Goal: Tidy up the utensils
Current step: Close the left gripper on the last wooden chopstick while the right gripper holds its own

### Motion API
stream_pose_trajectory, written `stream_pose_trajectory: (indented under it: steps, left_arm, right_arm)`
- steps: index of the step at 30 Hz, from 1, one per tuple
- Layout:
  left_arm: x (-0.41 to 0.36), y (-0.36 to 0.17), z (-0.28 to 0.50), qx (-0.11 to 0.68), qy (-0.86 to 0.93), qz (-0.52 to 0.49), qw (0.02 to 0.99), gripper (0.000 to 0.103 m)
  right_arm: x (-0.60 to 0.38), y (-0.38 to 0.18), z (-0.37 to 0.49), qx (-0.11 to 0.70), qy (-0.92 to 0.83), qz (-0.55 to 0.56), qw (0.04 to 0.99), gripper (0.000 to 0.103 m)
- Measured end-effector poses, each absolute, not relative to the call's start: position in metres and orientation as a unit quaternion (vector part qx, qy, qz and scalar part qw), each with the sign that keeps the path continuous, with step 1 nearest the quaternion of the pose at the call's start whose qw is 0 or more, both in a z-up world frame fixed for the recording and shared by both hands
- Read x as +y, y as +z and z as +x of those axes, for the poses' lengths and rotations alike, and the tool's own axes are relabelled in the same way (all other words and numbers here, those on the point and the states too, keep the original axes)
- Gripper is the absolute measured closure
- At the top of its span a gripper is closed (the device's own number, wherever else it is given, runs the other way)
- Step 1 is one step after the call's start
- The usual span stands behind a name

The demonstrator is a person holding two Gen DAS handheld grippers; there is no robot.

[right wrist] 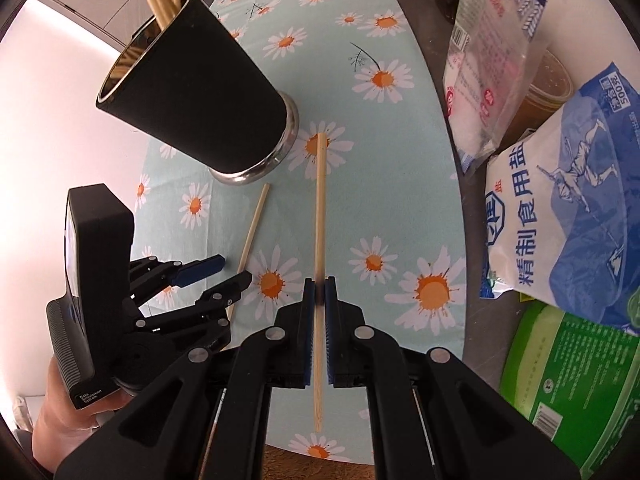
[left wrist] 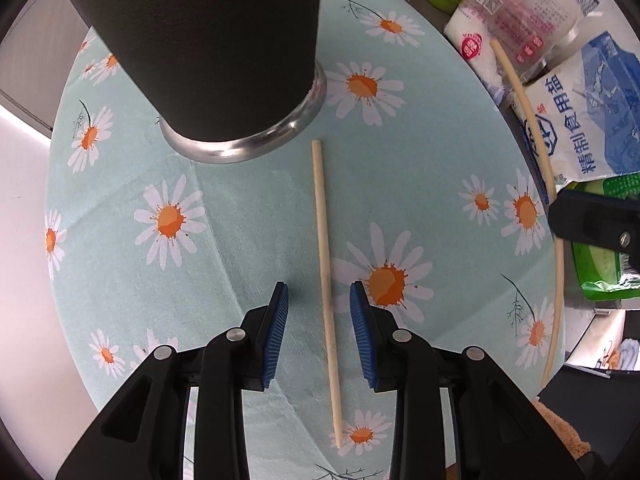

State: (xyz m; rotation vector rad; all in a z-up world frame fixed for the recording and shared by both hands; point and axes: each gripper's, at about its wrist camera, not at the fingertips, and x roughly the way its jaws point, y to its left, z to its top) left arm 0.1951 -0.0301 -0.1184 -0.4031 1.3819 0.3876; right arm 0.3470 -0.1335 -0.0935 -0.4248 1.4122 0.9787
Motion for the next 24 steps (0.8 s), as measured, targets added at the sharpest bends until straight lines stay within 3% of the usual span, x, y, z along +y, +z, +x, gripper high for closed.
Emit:
stream_pose_trajectory:
  steps: [7, 24]
  left_arm:
    - [-0.038, -0.125, 0.209, 0.649, 0.194, -0.161, 0.718, 0.099]
    - [-0.042, -0.117, 0.203, 0.625, 0.18, -0.193, 0.735, 0.099]
  right_arm:
    - [-0.137, -0.09, 0.356, 0.619, 0.436, -0.171, 0.631, 0.097]
    - [-0.13, -0.103, 0.343, 0.629, 0.442, -0.179, 0.614, 0.097]
